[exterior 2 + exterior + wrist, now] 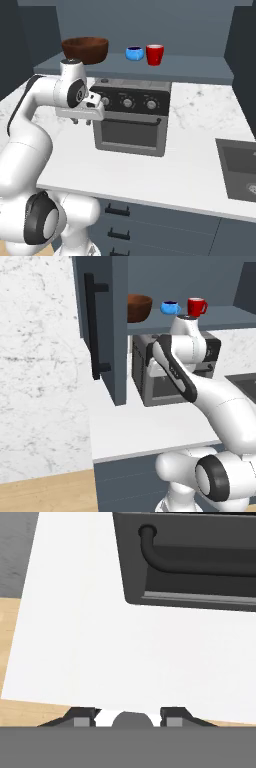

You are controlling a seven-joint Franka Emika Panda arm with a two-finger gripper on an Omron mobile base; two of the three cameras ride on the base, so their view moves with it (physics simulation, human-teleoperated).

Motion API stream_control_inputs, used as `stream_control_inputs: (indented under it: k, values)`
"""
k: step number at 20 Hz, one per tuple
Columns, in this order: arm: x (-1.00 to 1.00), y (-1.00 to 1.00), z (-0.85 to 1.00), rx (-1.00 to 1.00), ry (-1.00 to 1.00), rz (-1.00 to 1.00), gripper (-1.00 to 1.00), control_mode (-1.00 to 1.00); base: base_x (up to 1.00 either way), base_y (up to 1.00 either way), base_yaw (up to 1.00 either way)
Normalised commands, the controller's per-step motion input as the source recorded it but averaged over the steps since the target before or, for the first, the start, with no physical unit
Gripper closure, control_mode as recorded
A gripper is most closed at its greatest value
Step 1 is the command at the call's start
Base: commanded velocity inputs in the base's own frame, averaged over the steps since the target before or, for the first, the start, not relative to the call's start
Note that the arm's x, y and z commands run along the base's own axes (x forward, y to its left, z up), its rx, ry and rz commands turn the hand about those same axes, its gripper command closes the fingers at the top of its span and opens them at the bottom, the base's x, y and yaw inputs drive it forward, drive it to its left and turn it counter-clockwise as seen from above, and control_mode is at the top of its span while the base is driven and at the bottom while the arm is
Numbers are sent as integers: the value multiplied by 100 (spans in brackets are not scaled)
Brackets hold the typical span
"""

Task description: Gather all objects into one cabinet and sort the glasses and bowls to opposite sides.

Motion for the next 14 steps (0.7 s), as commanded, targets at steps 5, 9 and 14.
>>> stream_control_inputs:
  k: [5,9,14]
  values:
    - [0,0,0,0,0,0,-100,100,0,0,0]
    - [0,0,0,0,0,0,-100,100,-4,-1,0]
    - [0,0,0,0,0,0,-100,100,-60,-1,-1]
